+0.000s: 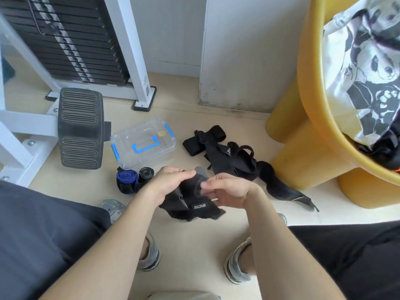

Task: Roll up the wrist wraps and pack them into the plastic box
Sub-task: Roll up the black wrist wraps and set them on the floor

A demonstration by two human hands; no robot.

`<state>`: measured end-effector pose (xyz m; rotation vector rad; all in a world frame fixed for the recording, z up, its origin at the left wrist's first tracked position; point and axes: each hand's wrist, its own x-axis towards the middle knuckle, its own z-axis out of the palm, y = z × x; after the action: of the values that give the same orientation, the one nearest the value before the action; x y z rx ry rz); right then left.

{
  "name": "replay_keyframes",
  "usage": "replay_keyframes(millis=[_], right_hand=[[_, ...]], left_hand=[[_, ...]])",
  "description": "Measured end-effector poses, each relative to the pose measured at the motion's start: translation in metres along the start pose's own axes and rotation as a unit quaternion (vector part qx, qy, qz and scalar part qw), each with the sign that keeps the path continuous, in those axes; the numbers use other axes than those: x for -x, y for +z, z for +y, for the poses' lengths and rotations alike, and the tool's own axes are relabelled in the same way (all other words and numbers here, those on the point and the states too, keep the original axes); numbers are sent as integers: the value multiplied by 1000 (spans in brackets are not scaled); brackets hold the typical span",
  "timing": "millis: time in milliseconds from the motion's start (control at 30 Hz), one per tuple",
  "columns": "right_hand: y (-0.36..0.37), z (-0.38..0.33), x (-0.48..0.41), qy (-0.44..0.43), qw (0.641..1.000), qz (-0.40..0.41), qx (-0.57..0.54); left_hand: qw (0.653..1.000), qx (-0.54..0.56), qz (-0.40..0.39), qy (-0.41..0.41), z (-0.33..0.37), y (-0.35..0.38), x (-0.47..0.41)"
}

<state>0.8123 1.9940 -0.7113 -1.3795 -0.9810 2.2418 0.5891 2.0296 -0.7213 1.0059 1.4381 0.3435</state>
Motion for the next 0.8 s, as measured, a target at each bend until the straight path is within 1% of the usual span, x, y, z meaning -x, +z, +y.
replay_keyframes(millis=[33,100,167,200,267,300,333,400,467,500,633,733,800], right_hand=[[-5,9,-5,41,999,11,-27],[-16,26,-13,110,990,58,-69],[-26,46,-23,154,977,135,-66],[-29,56,-27,163,968,185,-48],[-34,74,-36,154,947,280,-22],[-35,80,-40,141,938,315,-22],[-36,84,-42,132,933,332,-33],[-36,87,-46,120,932,327,-101],[-34,86,-49,98,931,305,-178],[-33,86,-51,84,932,294,-194],[-25,75,-65,6,949,265,-169],[-23,58,-71,-52,937,273,-212],[-23,46,-72,-57,925,313,-207]], left_hand=[[999,-31,-13,7,-3,-2,1],[994,-90,-54,27,-7,-8,3],[987,-126,-89,37,-6,-10,7],[983,-149,-101,39,-6,-10,7],[974,-189,-118,40,-7,-9,7],[971,-198,-124,40,-8,-8,8],[970,-201,-126,44,-9,-7,8],[970,-204,-124,56,-13,-7,8],[968,-209,-128,59,-15,-8,8],[967,-211,-131,57,-16,-9,7],[969,-207,-126,41,-15,-14,4],[976,-193,-94,24,-14,-16,0],[979,-191,-75,9,-14,-19,-1]])
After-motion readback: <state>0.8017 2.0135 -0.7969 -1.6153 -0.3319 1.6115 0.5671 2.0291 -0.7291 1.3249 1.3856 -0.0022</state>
